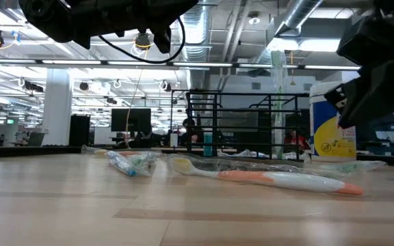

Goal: Pick & Place toothbrushing station
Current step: Put the green toothbrush into the wire organizer

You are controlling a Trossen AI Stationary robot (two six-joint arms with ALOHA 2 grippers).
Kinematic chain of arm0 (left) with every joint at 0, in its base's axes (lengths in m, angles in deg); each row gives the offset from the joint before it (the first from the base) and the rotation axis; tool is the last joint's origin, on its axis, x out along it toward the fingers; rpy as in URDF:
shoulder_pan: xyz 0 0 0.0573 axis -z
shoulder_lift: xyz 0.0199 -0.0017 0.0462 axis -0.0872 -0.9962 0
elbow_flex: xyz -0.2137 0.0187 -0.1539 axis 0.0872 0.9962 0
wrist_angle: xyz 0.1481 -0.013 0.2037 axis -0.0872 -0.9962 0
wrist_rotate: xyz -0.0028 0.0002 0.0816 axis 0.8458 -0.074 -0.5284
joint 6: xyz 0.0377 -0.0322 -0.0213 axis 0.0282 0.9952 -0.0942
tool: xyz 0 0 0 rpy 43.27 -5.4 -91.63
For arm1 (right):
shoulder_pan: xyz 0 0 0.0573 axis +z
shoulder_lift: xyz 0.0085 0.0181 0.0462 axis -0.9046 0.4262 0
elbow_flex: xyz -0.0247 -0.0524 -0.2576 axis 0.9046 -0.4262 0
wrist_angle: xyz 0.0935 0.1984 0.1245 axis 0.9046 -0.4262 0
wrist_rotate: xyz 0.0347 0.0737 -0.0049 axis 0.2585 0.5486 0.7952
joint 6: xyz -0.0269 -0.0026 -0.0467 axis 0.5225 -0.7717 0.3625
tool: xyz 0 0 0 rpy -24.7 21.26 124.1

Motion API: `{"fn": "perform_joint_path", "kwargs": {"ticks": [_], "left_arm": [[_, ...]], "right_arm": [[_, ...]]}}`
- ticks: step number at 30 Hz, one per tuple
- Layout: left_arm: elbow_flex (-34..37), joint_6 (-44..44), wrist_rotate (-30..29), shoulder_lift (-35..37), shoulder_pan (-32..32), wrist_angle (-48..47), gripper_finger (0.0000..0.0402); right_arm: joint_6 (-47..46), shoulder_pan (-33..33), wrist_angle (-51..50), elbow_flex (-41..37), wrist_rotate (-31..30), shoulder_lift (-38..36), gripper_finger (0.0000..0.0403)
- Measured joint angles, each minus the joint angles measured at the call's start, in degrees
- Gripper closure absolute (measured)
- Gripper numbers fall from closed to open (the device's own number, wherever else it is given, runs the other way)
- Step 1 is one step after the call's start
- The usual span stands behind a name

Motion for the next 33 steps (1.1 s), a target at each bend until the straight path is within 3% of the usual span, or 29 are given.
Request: {"fn": "perform_joint_path", "kwargs": {"ticks": [18,33], "left_arm": [[0.00,0.00,0.00,0.00,-0.01,-0.22,0.0399],[0.00,0.00,0.01,0.00,-0.01,-0.88,0.0399]], "right_arm": [[5.81,-0.37,-18.58,14.73,-1.09,14.73,0.0337],[6.78,-3.13,-21.54,17.29,-0.92,17.89,0.0246]]}}
